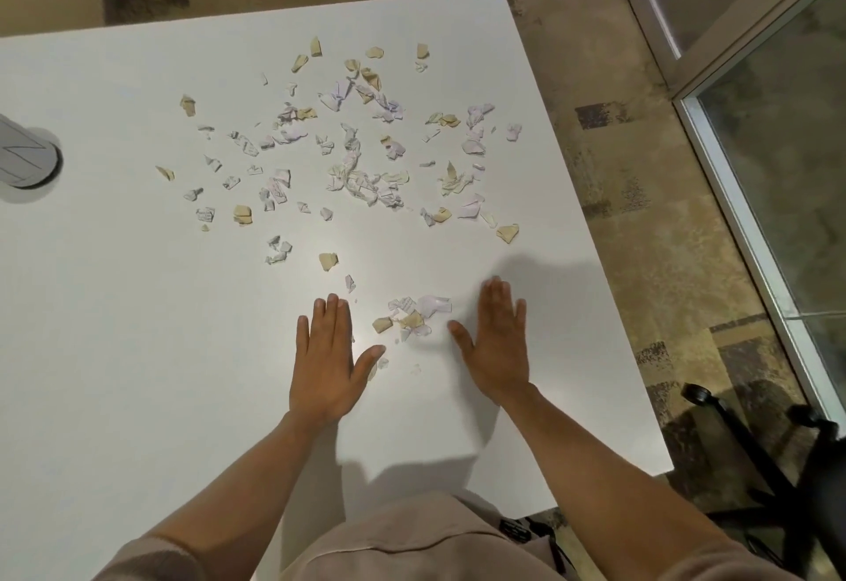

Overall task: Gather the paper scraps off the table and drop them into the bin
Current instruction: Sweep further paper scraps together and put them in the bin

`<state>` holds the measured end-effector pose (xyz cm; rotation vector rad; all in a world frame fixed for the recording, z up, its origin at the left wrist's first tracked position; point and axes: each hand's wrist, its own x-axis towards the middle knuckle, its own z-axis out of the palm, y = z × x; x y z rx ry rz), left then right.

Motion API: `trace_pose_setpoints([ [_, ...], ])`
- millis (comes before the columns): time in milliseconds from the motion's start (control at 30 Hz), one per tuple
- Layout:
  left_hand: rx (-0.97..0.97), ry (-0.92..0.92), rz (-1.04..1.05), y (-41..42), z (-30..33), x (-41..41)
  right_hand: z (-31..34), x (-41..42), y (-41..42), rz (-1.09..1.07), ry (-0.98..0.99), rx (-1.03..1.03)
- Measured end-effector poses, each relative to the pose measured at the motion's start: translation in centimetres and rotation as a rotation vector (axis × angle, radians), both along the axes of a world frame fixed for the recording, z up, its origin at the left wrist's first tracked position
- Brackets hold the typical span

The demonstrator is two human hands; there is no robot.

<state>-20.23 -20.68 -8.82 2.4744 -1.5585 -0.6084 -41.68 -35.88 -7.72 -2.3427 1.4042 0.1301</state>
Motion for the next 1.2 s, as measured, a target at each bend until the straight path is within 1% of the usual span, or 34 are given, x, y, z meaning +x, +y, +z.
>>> trace_pose_setpoints([
  [167, 0.011, 0.092, 0.007, 0.0, 0.2, 0.3, 0.2, 3.9, 3.0, 0.251, -0.027, -0.007],
  [233, 0.0, 0.14, 0.008, 0.1, 0.5, 0.6, 0.3, 4.7, 4.0, 0.342, -0.076, -0.005],
  [267, -0.012, 0.162, 0.01, 0.3, 0.7, 0.6, 0.3, 4.8, 4.3, 0.352, -0.107, 0.0],
  [333, -0.049, 0.175, 0.005, 0.9, 1.2, 0.7, 0.5, 4.8, 4.5, 0.281, -0.164, 0.022],
  [400, -0.102, 0.113, -0.052, 2.1, 1.5, 0.5, 0.9, 4.1, 4.6, 0.199, -0.192, 0.04],
  [467, -0.161, 0.041, -0.189, 3.4, 1.5, 0.0, 1.2, 2.6, 4.8, 0.185, -0.206, 0.008],
  [533, -0.193, 0.025, -0.368, 4.8, 1.2, -0.7, 1.5, 0.7, 5.2, 0.202, -0.204, -0.011],
  [633, -0.165, 0.03, -0.653, 6.9, 0.3, -1.9, 1.4, -1.7, 6.1, 0.214, -0.182, -0.018],
  [700, -0.15, 0.03, -0.806, 8.3, -0.4, -2.3, 1.2, -2.8, 6.9, 0.232, -0.157, -0.014],
  [767, -0.145, 0.014, -0.922, 9.3, -0.8, -2.1, 0.9, -3.4, 7.7, 0.271, -0.131, -0.018],
  [833, -0.138, -0.007, -0.985, 9.6, -0.9, -1.7, 0.6, -3.6, 8.3, 0.309, -0.104, -0.018],
  [900, -0.13, -0.023, -0.987, 9.0, -1.0, -1.2, 0.3, -3.3, 8.6, 0.343, -0.075, -0.016],
  [1033, -0.058, -0.077, -0.861, 6.7, -0.6, 0.1, -0.2, -2.7, 8.8, 0.432, 0.003, -0.006],
  [1200, -0.002, -0.108, -0.745, 3.9, -0.1, 1.2, -0.5, -2.5, 8.4, 0.552, 0.015, -0.038],
])
